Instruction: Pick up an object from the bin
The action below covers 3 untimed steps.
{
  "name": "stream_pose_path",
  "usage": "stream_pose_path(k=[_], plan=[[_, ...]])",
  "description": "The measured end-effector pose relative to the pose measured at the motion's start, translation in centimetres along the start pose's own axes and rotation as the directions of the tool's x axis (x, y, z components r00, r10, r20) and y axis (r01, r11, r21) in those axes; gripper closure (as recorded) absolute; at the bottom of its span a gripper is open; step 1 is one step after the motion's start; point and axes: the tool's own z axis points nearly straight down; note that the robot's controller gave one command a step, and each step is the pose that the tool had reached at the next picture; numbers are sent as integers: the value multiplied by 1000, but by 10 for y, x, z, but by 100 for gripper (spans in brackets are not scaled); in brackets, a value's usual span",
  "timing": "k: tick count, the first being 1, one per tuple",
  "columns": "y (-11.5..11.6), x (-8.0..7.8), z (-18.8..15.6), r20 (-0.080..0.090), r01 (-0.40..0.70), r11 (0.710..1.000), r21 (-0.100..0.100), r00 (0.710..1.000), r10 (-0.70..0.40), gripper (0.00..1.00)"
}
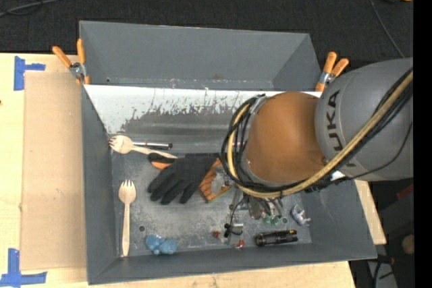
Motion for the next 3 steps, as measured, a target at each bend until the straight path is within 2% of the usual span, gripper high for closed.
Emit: stream_pose_path(k=[1, 2, 3], plan=[[0, -2, -3, 7, -3, 1000, -1, 1000, 3, 0], [23, -55, 13, 8, 37, 999, -1, 999, -37, 0], [70, -84, 7, 5, 146, 989, 0, 989, -146, 0]])
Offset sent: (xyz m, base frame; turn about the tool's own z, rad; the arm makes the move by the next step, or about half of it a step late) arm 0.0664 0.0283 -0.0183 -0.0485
